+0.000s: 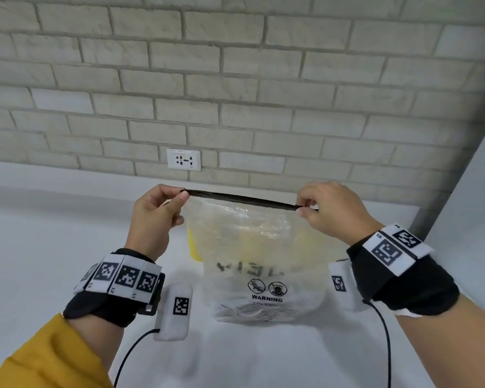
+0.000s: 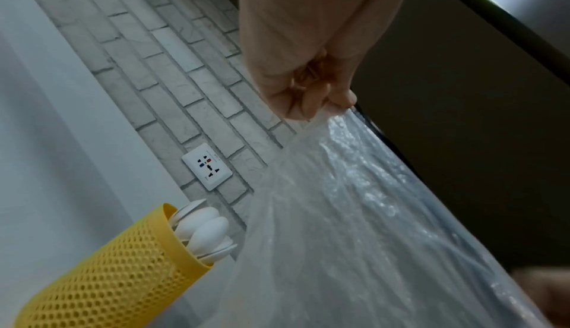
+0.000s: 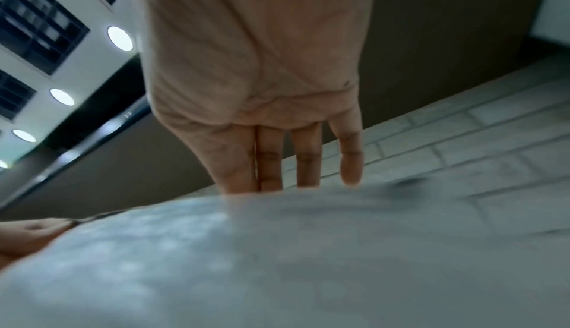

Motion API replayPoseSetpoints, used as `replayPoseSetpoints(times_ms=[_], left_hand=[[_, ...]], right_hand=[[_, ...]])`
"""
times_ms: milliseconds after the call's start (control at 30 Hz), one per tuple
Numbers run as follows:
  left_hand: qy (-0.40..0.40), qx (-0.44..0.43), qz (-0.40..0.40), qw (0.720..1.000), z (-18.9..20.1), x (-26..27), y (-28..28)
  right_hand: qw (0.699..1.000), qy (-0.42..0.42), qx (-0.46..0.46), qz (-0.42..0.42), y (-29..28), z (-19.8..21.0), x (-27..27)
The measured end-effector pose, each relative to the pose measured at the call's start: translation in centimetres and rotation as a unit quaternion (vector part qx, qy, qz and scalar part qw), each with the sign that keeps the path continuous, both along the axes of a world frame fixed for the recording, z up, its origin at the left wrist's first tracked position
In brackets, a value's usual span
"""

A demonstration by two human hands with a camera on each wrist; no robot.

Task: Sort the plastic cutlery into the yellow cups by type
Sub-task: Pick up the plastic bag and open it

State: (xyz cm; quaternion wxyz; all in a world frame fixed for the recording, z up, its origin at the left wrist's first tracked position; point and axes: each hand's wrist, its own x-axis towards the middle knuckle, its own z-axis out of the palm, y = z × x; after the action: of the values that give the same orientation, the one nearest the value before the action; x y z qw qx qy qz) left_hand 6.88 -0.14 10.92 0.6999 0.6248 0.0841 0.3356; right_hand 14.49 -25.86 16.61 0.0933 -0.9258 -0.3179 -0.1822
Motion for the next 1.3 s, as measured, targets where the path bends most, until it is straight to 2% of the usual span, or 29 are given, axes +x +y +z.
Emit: replayPoseSetpoints(times_ms=[167, 333, 400, 533, 567, 633, 667, 733, 800, 833, 900, 933, 967, 1000, 1067, 1100, 1133, 1200, 1233, 1267, 1300], left_hand=[[-0.038, -0.044, -0.048, 0.997, -0.7, 0.2, -0.2], [-0.079, -0.042, -0.090, 0.992, -0.2, 0.7, -1.3], [-0.091, -0.044, -0.103, 0.990, -0.1, 0.8, -1.6], [-0.073, -0.023, -0.107, 0.991, 0.0, 0.5, -1.4], [-0.060, 0.004, -0.090, 0.994, 0.1, 0.4, -1.3], [-0.045, 0.108, -0.027, 0.993, 0.5, 0.1, -1.3], [-0.040, 0.178, 0.010, 0.983, 0.9, -0.2, -1.5], [-0.030, 0.315, 0.065, 0.946, 1.9, -0.8, -2.6], [-0.003, 0.427, 0.068, 0.902, 2.7, -0.8, -3.7], [0.047, 0.487, 0.062, 0.870, 2.9, -0.6, -4.3], [0.200, 0.594, 0.051, 0.778, 2.2, -0.2, -5.3], [0.270, 0.614, 0.043, 0.740, 1.4, 0.1, -5.4], [0.323, 0.602, 0.024, 0.730, 0.6, 0.2, -5.4], [0.355, 0.572, -0.006, 0.739, -0.2, 0.3, -5.4], [0.366, 0.504, -0.094, 0.776, -1.7, 0.6, -5.3], [0.355, 0.457, -0.128, 0.805, -2.2, 0.7, -5.3], [0.341, 0.385, -0.155, 0.843, -2.6, 0.7, -5.3], [0.297, 0.188, -0.216, 0.911, -3.2, 0.6, -5.5], [0.272, 0.074, -0.245, 0.928, -3.3, 0.5, -5.6], [0.252, -0.043, -0.271, 0.928, -3.5, 0.6, -5.8], [0.243, -0.147, -0.294, 0.913, -3.7, 0.7, -5.9]], right_hand=[[0.996, 0.040, 0.003, -0.075, -5.2, -0.2, 1.4], [0.976, 0.158, 0.151, 0.010, -4.8, 0.5, 1.1], [0.977, 0.173, 0.120, 0.018, -3.7, 0.7, 1.0], [0.982, 0.180, -0.061, -0.007, -1.8, 1.0, 0.8], [0.981, 0.187, -0.059, -0.009, -1.7, 1.0, 0.7], [0.972, 0.233, 0.019, 0.009, -1.7, 1.2, 0.6], [0.967, 0.249, 0.056, 0.019, -1.6, 1.3, 0.4], [0.962, 0.255, 0.089, 0.025, -1.4, 1.4, -0.1], [0.958, 0.255, 0.124, 0.037, -1.0, 1.4, -0.5], [0.951, 0.260, 0.162, 0.041, -0.8, 1.3, -0.7], [0.923, 0.281, 0.257, 0.050, -0.6, 0.9, -1.0], [0.910, 0.284, 0.297, 0.050, -0.6, 0.4, -1.2], [0.902, 0.281, 0.323, 0.050, -0.7, -0.1, -1.4], [0.900, 0.278, 0.333, 0.051, -0.8, -0.9, -1.6], [0.913, 0.280, 0.293, 0.036, -1.3, -2.9, -1.5], [0.926, 0.291, 0.241, 0.013, -1.7, -4.1, -1.3], [0.935, 0.306, 0.177, -0.016, -2.1, -5.5, -1.2], [0.938, 0.338, 0.049, -0.061, -2.8, -8.6, -0.9], [0.932, 0.355, 0.003, -0.078, -3.2, -10.1, -0.9], [0.919, 0.381, -0.027, -0.100, -3.5, -11.3, -1.2], [0.901, 0.413, -0.036, -0.124, -3.6, -12.2, -1.5]])
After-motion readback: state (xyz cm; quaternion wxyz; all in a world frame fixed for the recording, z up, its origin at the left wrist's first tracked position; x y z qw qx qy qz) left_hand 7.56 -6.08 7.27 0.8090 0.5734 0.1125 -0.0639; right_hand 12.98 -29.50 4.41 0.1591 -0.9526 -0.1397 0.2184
